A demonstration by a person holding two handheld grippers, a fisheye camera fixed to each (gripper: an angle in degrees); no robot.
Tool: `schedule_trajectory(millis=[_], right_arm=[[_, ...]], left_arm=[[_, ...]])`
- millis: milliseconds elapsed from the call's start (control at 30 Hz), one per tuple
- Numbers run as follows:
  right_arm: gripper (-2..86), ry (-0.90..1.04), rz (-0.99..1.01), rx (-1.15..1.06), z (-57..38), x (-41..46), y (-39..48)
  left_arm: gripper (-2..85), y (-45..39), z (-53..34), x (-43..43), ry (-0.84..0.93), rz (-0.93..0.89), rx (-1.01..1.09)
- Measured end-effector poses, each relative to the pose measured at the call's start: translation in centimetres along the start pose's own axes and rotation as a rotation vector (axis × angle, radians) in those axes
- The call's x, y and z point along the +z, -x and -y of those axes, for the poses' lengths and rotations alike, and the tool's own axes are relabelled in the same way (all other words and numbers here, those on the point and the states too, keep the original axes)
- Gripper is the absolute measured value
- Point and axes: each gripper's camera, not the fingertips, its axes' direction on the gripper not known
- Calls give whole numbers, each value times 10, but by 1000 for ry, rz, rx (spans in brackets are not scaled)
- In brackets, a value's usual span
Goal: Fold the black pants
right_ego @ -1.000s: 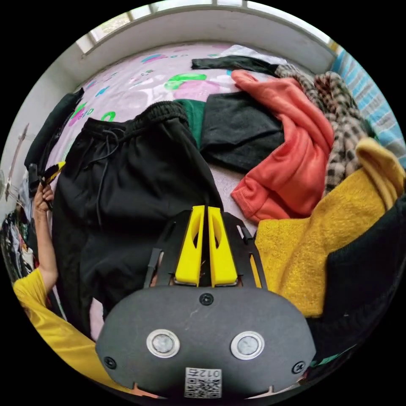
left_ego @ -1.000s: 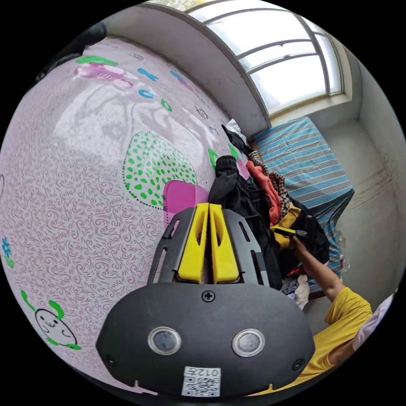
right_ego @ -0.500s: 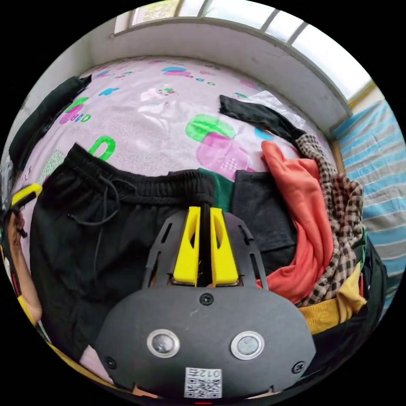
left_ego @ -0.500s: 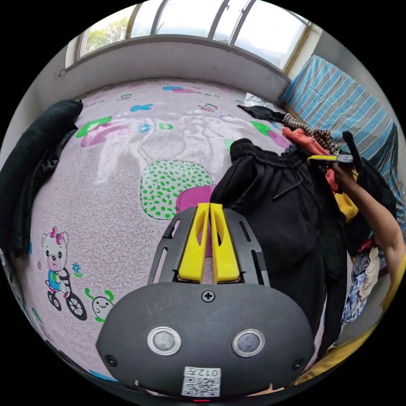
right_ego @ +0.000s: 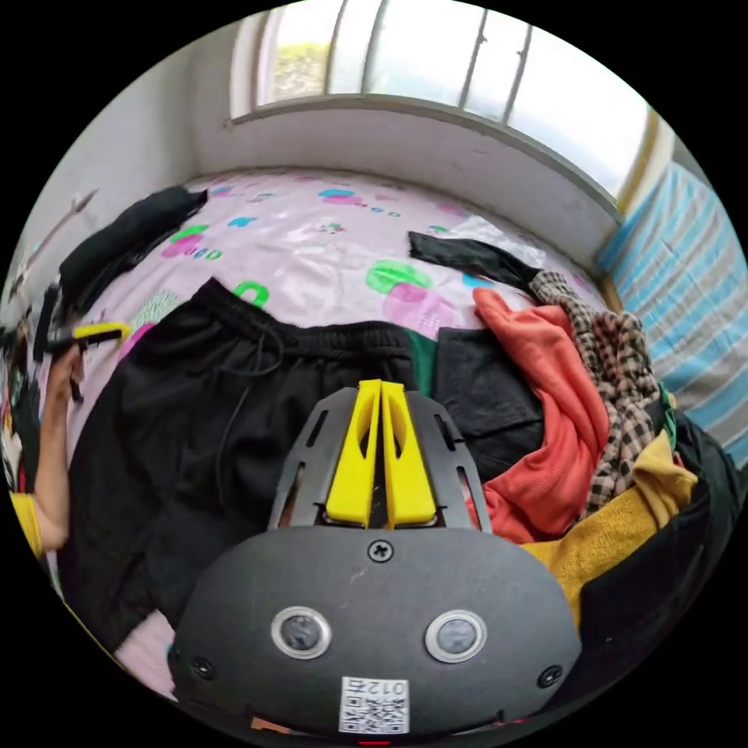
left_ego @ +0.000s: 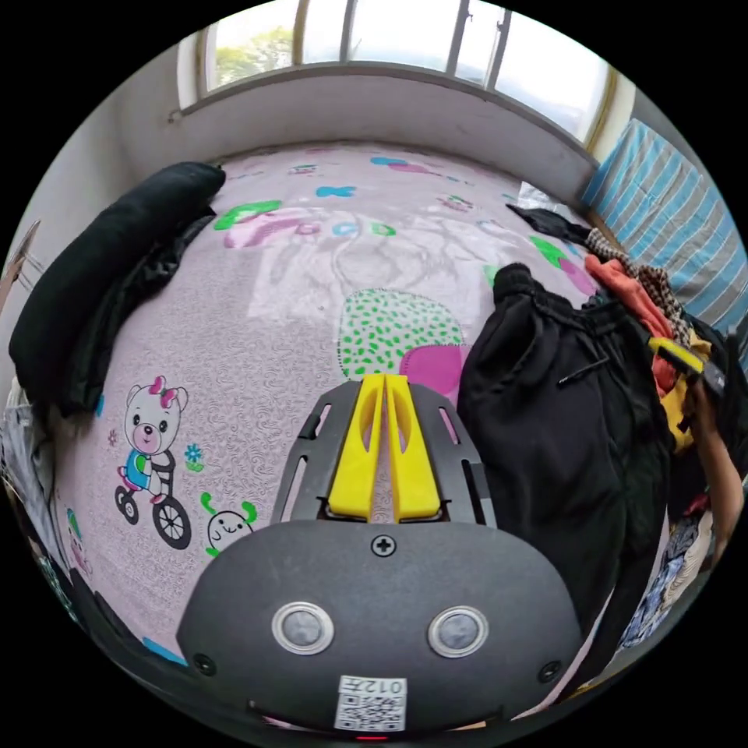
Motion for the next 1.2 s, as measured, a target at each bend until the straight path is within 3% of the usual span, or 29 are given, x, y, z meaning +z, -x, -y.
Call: schedule_trajectory(millis=[100, 200, 267, 333, 433, 500, 667, 800, 900, 967, 1033, 1133, 1200], right_arm=[[5, 94, -12, 3, -17, 35, 2], [2, 174, -95, 53, -23, 68, -20], [1, 204, -82, 61, -26, 80, -36], [0, 193, -38, 117, -29, 80, -51], [-1, 118, -95, 174, -45, 58, -58], [-1, 80, 85, 148, -77, 31, -47], [0, 97, 266, 73, -163, 3, -25], [-1, 194, 88, 194, -214, 21, -90], [0, 179, 142, 366, -240, 20, -154], [1, 170, 77, 416, -247, 16, -163], [2, 120, -9, 352, -247, 6, -145], [1, -29, 167, 203, -246, -13, -104], [1, -1, 283, 110, -251, -3, -90]], left_arm=[[3, -12, -1, -34, -126, 3, 10], [3, -47, 1, -68, -249, -132, 198], [3, -70, 9, -57, -169, -368, 364], [3, -83, 16, -35, -56, -456, 402], [3, -108, 21, -13, 76, -431, 450], [3, -124, 23, -8, 121, -456, 500], [3, -172, 23, 13, 267, -453, 603], [3, -191, 22, 16, 289, -458, 637], [4, -190, 25, 19, 290, -501, 605], [4, -188, 26, 23, 301, -552, 571], [4, -189, 25, 25, 302, -573, 561], [3, -193, 23, 26, 305, -590, 554], [3, -196, 20, 27, 305, -597, 551]])
